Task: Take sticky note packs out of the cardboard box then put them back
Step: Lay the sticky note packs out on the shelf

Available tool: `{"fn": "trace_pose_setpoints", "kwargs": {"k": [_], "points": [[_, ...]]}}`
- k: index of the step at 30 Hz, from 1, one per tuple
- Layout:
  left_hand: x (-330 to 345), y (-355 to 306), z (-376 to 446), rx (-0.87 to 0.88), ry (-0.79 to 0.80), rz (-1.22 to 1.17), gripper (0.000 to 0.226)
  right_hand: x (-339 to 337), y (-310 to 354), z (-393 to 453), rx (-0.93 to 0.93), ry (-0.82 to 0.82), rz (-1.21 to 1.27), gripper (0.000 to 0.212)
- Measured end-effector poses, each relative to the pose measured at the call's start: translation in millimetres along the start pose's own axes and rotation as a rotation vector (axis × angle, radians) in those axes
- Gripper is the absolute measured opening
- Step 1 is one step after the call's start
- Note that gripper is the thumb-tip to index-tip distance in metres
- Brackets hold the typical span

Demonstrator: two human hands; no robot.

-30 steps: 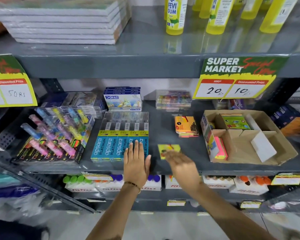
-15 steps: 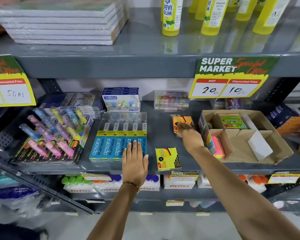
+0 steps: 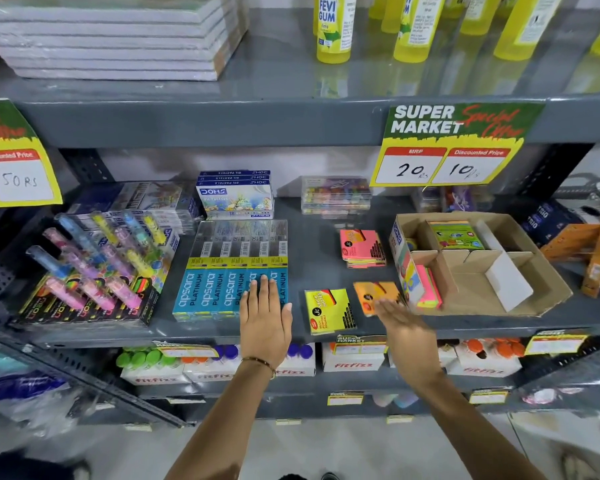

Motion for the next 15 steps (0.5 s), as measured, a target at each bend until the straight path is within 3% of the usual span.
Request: {"fn": "trace_pose_setpoints", "kwargs": {"k": [3,7,9,12,15], "points": [[-0.4,0.2,-0.3,0.008,-0.008,0.0,0.066,11.2,3.5,-13.0,0.044,0.095,-0.014,0.057],[-0.5,-0.4,0.3,0.014,-0.002,-0.012,0.068,-3.1,-6.2,7.3,0.184,0.019,0.178,0.033],[-1.1,-0.6,0.5,0.014,-0.008,-0.008,0.067,-2.2,-13.8,38.6,0.232,0.03,0.262,0.04],[1.6,1.5,-0.1,0.016,-0.001,-0.016,0.066,31.9,-23.6,92.2,0.241,0.258,0.189,0.061],[2.5,2.2,0.9,0.014,-0.005,-0.04,0.061,67.5,-20.3,120.5,0.154,0.453,0.032,0.064]]}}
Point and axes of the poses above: each hand's wrist, its own z-axis towards the middle knuckle, its own x-axis out of the palm, y = z × x, the point moved 10 cm from there along z, towards the middle knuckle, and after that the axes turned 5 degrees about y, right-handed, at the moved point
